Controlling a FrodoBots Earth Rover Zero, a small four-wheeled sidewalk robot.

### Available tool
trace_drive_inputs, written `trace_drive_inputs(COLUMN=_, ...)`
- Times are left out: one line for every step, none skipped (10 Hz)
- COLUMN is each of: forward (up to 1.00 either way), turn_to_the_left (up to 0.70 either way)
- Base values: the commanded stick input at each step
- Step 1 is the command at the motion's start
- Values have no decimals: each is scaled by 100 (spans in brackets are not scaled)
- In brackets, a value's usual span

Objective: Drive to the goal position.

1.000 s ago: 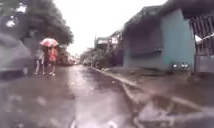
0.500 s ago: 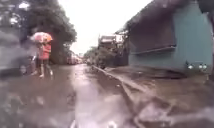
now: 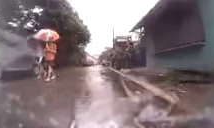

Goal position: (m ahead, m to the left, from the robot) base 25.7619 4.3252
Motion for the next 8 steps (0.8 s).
trace_drive_inputs(forward=100, turn_to_the_left=0)
trace_drive_inputs(forward=100, turn_to_the_left=0)
trace_drive_inputs(forward=100, turn_to_the_left=0)
trace_drive_inputs(forward=100, turn_to_the_left=0)
trace_drive_inputs(forward=100, turn_to_the_left=0)
trace_drive_inputs(forward=100, turn_to_the_left=0)
trace_drive_inputs(forward=100, turn_to_the_left=0)
trace_drive_inputs(forward=100, turn_to_the_left=0)
